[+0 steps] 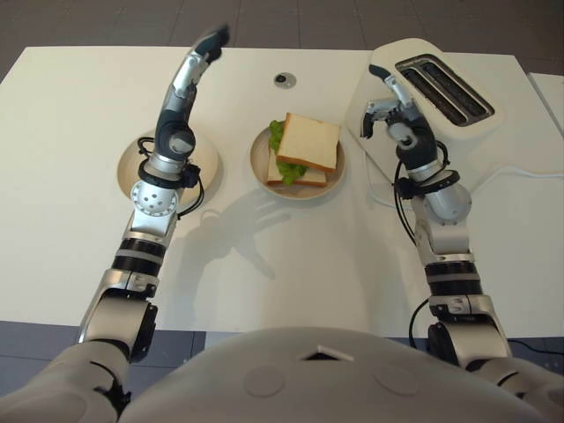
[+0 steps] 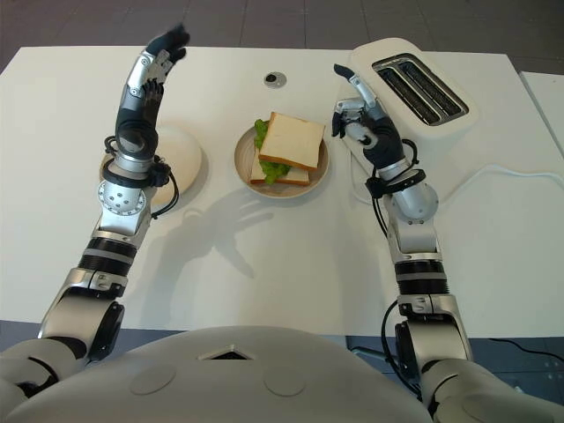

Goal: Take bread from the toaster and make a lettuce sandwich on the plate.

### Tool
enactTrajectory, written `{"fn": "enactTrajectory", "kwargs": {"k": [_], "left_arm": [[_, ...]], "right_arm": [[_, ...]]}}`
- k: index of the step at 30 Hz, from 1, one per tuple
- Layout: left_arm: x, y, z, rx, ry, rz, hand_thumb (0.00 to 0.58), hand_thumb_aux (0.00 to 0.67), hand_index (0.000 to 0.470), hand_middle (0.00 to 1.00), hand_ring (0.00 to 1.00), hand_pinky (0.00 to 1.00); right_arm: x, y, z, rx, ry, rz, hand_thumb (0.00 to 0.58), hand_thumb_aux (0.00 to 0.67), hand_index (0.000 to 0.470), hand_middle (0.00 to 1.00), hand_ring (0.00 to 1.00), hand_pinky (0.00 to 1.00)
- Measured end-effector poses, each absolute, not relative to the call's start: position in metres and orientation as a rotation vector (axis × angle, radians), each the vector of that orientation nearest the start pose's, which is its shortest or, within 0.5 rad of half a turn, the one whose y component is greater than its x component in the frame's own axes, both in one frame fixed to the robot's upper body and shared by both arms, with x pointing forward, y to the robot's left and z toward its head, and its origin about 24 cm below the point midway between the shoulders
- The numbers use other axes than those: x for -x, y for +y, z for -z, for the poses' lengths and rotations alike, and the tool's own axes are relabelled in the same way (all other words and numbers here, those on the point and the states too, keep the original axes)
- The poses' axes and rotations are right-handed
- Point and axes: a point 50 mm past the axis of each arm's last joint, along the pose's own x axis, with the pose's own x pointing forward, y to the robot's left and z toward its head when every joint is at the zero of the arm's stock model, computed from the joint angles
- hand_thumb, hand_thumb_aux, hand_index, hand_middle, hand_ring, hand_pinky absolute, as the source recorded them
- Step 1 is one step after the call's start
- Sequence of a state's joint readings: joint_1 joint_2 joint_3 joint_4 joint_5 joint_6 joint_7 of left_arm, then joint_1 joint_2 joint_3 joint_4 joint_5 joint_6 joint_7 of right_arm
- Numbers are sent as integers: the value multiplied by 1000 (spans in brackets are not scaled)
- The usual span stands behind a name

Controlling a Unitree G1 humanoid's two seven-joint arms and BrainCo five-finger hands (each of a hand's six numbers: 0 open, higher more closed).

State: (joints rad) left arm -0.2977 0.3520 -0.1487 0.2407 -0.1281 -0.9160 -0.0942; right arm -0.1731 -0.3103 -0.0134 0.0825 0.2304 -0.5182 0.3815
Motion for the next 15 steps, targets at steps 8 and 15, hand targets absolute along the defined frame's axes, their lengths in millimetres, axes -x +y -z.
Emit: {"fn": "enactTrajectory", "kwargs": {"k": [8,15], "left_arm": [[-263,144,-133,-263,-901,417,0,0,0,0,0,0],[-262,140,-129,-301,-889,438,0,0,0,0,0,0]], "right_arm": [[-260,-171,-118,115,-585,-461,0,0,0,0,0,0],[-257,-169,-118,117,-583,-484,0,0,0,0,0,0]]}}
